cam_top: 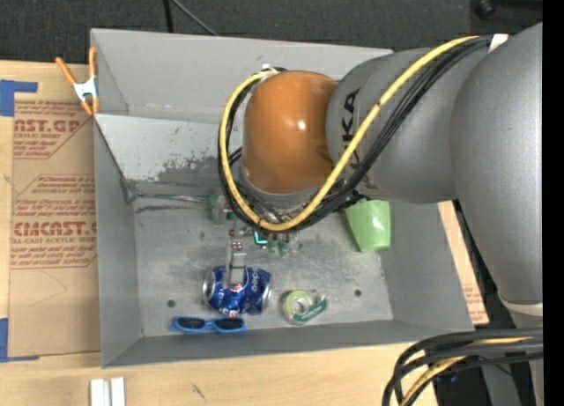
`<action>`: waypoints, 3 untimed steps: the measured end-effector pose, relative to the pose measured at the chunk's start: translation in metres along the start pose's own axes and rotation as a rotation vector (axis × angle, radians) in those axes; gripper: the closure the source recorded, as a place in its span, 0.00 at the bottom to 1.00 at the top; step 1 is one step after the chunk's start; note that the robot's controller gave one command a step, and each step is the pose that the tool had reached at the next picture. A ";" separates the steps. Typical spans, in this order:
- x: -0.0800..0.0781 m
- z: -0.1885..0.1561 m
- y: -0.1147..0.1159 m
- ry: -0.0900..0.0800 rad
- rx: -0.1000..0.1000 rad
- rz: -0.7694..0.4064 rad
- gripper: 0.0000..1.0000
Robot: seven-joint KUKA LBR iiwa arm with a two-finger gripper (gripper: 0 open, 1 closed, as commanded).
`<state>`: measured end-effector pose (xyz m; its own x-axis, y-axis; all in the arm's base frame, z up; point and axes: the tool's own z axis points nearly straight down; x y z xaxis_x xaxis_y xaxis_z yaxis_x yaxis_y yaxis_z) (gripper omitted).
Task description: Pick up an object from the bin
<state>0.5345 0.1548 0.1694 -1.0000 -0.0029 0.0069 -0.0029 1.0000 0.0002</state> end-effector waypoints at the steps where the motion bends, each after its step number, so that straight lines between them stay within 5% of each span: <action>1: 0.022 0.103 -0.031 0.001 0.001 -0.177 0.00; 2: 0.026 0.068 -0.030 -0.009 -0.001 -0.169 0.00; 3: 0.012 0.044 -0.033 -0.011 0.000 -0.165 0.00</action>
Offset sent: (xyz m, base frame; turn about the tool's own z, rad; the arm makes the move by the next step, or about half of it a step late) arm -0.0201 -0.0304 -0.0994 -0.1769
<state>0.5223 0.1219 0.1259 -0.9859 -0.1672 -0.0043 -0.1672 0.9859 0.0005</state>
